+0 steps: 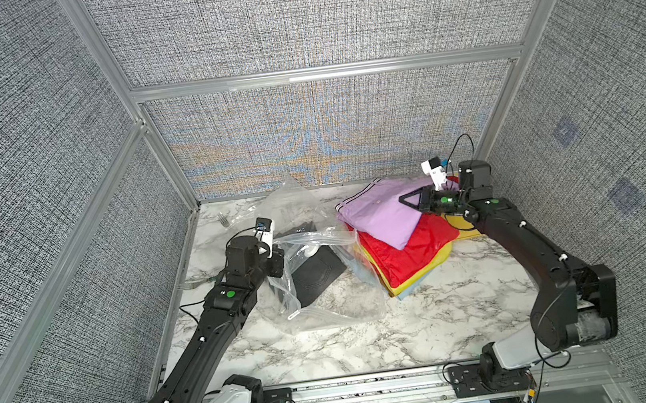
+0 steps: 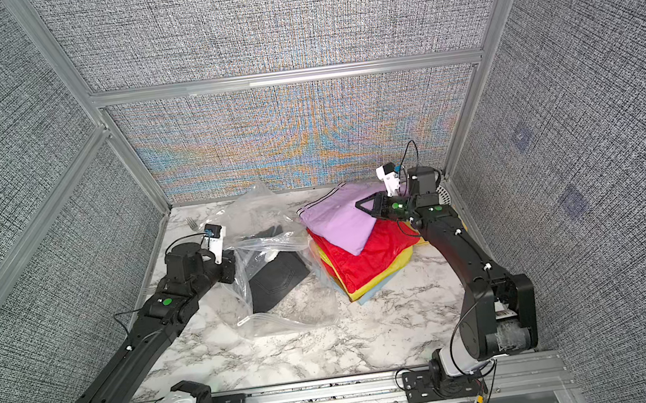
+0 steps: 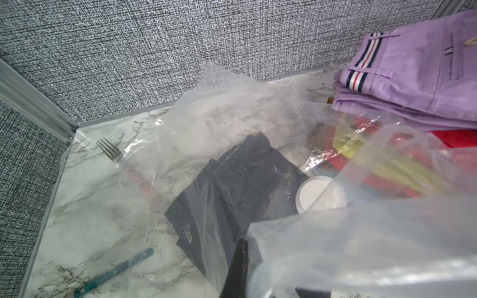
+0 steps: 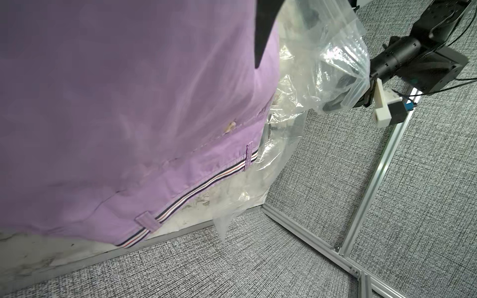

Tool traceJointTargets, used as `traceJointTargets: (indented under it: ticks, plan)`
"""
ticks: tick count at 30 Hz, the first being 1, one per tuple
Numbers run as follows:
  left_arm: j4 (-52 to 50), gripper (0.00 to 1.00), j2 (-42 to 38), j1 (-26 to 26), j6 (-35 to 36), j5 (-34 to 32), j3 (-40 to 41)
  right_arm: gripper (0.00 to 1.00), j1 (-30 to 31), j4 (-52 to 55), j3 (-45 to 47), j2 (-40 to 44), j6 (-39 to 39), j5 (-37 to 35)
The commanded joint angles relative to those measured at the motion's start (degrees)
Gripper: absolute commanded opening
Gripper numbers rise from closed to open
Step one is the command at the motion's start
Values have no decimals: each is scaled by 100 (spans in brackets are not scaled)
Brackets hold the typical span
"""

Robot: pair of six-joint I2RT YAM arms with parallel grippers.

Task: Take the trousers out of the vacuum bag
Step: Place the trousers at the center of the board.

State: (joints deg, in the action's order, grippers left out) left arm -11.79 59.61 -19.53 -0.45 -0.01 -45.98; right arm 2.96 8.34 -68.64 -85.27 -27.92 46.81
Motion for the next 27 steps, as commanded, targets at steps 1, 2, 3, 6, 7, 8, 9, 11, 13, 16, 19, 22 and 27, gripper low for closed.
traceJointTargets:
  ticks: [1,2,3,6,7,8,9,11,13,16,19,22,27]
  plan:
    - [72,0,-3,2,-8,4,-13,2,6,8,158,137,4,-512]
    - [76,0,-2,2,-8,8,-15,5,10,26,205,156,42,-577]
    - [80,0,6,2,-9,23,-18,12,8,42,238,166,70,-620]
    - [72,0,15,2,-18,45,-21,31,4,110,320,171,189,-751]
    - [73,0,7,2,-17,57,-26,35,11,137,355,178,216,-773]
    - [72,0,-2,2,-17,61,-25,39,11,141,389,202,238,-814]
    - [66,0,-8,2,-17,65,-25,41,9,152,444,228,269,-859]
    - [64,0,-28,2,-23,67,-34,44,18,186,554,286,328,-992]
    - [77,0,-29,2,-27,65,-41,47,31,276,658,357,420,-1156]
    - [72,0,4,2,-26,82,-60,49,42,424,791,466,543,-1265]
    - [72,0,46,2,-20,110,-91,52,79,490,1005,648,650,-1279]
    - [81,0,82,5,-17,134,-105,57,116,445,1301,867,820,-1291]
    - [97,0,112,2,-11,206,-114,66,226,260,1783,1316,1019,-1253]
